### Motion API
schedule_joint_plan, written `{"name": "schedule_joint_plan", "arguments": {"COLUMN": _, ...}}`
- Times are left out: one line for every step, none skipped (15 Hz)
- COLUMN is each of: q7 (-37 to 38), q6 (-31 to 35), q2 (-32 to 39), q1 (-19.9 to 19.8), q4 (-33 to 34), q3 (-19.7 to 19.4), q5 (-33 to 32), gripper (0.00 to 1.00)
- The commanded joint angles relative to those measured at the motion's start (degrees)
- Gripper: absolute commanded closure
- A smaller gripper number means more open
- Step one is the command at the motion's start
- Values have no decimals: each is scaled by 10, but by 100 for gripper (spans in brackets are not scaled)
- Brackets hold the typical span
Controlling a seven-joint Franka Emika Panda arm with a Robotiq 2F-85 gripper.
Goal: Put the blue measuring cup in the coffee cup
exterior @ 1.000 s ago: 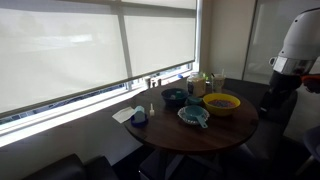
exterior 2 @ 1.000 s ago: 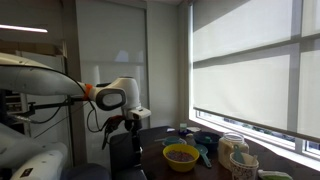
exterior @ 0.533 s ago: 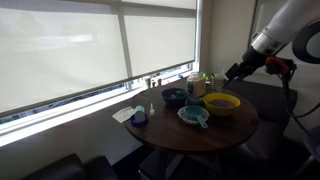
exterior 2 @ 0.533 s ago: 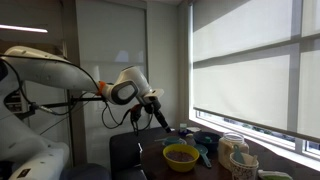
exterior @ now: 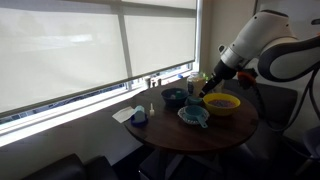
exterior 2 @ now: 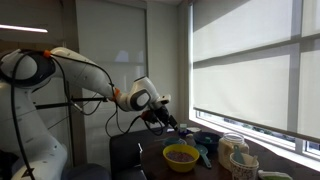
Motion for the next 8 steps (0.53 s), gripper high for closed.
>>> {"name": "schedule_joint_plan", "arguments": {"q7": -52, "q6": 20, "q2": 59, "q1": 38, "q4": 21, "q3": -32, "q5": 23, "gripper": 0}}
{"name": "schedule_joint_plan", "arguments": {"q7": -56, "q6": 22, "q2": 70, "q1": 41, "q4": 21, "q3": -35, "q5": 23, "gripper": 0}}
{"name": "schedule_joint_plan", "arguments": {"q7": -60, "q6": 22, "q2": 79, "q1": 45, "q4": 22, "q3": -39, "q5": 25, "gripper": 0}}
{"name": "schedule_joint_plan", "arguments": {"q7": -62, "q6": 25, "q2": 90, "q1": 48, "q4": 24, "q3": -42, "q5": 25, "gripper": 0}}
{"name": "schedule_joint_plan", "arguments": {"q7": -65, "q6": 28, "q2": 99, "q1": 50, "q4": 27, "q3": -46, "q5": 28, "gripper": 4}}
{"name": "schedule_joint_plan", "arguments": {"q7": -63, "q6": 34, "q2": 110, "q1": 51, "q4": 30, "q3": -48, "q5": 30, "gripper": 23}}
{"name": "schedule_joint_plan", "arguments": {"q7": -55, "q6": 41, "q2": 119, "q1": 51, "q4": 33, "q3": -49, "q5": 29, "gripper": 28}}
{"name": "schedule_joint_plan", "arguments": {"q7": -47, "q6": 48, "q2": 130, "q1": 50, "q4": 39, "q3": -50, "q5": 30, "gripper": 31}}
